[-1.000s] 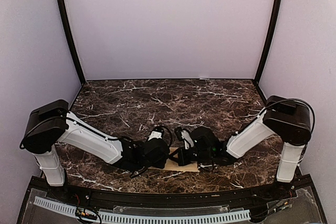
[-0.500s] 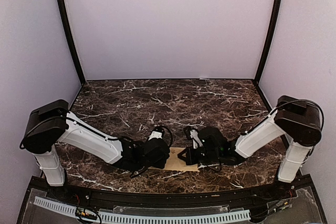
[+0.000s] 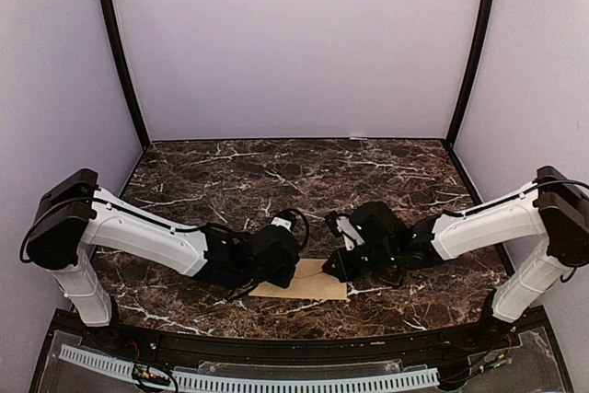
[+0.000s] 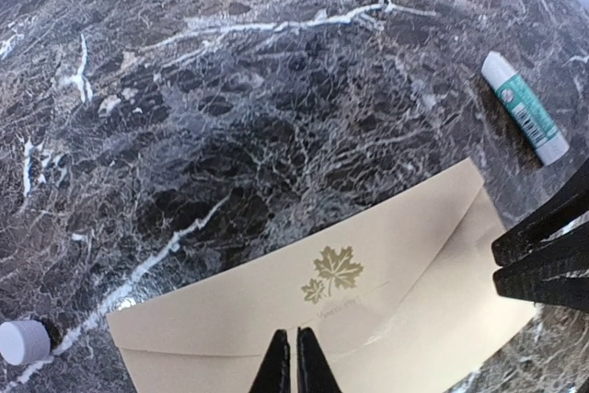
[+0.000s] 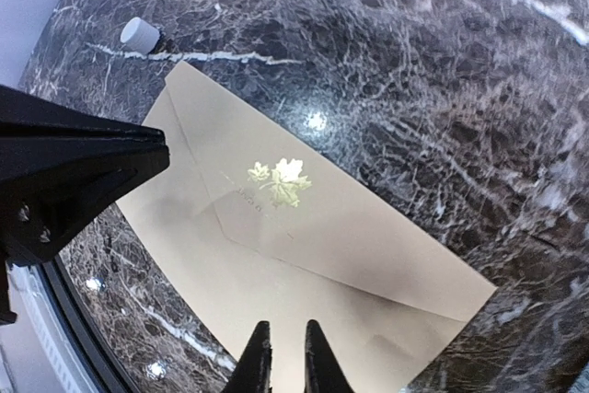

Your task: Place the letter into the envelope and seal it

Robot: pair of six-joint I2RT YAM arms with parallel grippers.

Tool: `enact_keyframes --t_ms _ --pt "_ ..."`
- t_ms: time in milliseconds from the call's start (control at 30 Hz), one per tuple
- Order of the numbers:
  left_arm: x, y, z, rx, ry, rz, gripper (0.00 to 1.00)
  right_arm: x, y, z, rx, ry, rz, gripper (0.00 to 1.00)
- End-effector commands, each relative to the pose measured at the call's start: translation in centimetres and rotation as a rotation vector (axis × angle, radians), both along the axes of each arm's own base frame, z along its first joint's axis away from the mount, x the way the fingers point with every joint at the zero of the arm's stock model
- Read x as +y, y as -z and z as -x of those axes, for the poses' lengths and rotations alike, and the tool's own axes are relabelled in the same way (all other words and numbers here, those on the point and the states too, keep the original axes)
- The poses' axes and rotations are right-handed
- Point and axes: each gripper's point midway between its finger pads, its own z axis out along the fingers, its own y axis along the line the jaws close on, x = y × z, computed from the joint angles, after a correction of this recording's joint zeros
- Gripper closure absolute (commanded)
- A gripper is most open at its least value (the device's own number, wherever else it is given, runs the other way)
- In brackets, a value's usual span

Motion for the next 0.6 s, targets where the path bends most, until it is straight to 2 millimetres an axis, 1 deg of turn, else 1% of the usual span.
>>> enact_keyframes --t_ms 0,33,67,133,167,233,300,433,533,567 --pt "-0.1 -4.1 -0.8 -0.077 0.028 0.024 0.90 -2.8 -0.9 -0.4 -0.006 0.039 0.158 0.80" --pt "0.0 -4.3 -0.8 -0.082 0.029 0.029 0.88 -4.0 -0.6 -0.4 0.005 0.060 0.214 0.71" --pt "0.0 -4.4 -0.9 -0.091 0.032 0.035 0.84 -4.7 -0.7 -0.7 0.006 0.079 0.249 0.66" --pt "0.2 -4.9 -0.8 -0.104 0.037 0.053 0.80 -6.6 -0.3 -1.0 0.019 0.120 0.331 0.57" --pt "0.7 -4.6 -0.7 -0.102 0.037 0.044 0.78 -7.5 -0.4 -1.2 0.020 0.143 0.365 0.55" --pt "1.0 -4.7 -0.6 -0.111 0.040 0.059 0.76 -9.1 -0.6 -1.7 0.012 0.181 0.420 0.47" --pt "1.4 -4.7 -0.4 -0.118 0.040 0.069 0.75 -10.6 -0.9 -2.3 0.012 0.221 0.466 0.41" --pt "2.2 -4.3 0.0 -0.118 0.044 0.075 0.75 -13.1 -0.9 -3.6 0.025 0.275 0.550 0.37" --pt "2.5 -4.0 0.2 -0.113 0.054 0.073 0.75 -13.8 -0.8 -4.6 0.035 0.281 0.577 0.38" --pt "2.5 -4.0 0.2 -0.113 0.057 0.071 0.75 -13.7 -0.8 -4.9 0.037 0.276 0.579 0.39"
